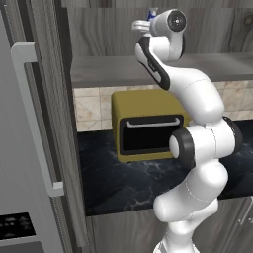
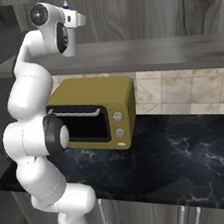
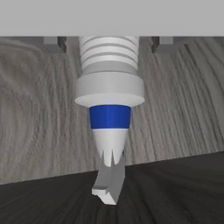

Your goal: Move the cutting board and knife to the sink. Then move spray from the cabinet to the counter.

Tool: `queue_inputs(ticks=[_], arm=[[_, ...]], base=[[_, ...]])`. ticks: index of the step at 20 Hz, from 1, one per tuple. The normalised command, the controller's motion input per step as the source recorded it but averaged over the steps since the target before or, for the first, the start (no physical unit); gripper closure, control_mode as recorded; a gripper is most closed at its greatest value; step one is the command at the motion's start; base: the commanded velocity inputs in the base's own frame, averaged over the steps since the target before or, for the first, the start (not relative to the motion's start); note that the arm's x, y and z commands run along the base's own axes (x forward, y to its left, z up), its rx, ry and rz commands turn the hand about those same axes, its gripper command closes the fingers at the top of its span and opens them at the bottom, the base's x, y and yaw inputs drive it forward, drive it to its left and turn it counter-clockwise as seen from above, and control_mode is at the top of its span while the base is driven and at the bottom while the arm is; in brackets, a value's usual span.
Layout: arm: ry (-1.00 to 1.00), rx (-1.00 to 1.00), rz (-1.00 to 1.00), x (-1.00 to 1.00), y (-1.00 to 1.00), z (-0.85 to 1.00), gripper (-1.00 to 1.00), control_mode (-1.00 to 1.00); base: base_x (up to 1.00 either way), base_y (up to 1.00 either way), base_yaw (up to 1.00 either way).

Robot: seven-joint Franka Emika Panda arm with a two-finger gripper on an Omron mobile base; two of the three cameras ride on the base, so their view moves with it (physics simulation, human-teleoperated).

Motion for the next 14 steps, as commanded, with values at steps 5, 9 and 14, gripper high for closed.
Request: queue_inputs(ticks=[5, 9, 14], arm=[[0.00, 0.10, -0.03, -0.01, 0.14, 0.00, 1.00, -1.00], [0.00, 0.11, -0.04, 0.00, 0.13, -0.01, 1.00, -1.00], [0.00, 0.11, -0.05, 0.00, 0.14, -0.04, 1.00, -1.00]], base=[[0.00, 0.00, 0.00], [0.00, 0.00, 0.00], [0.00, 0.00, 0.00]])
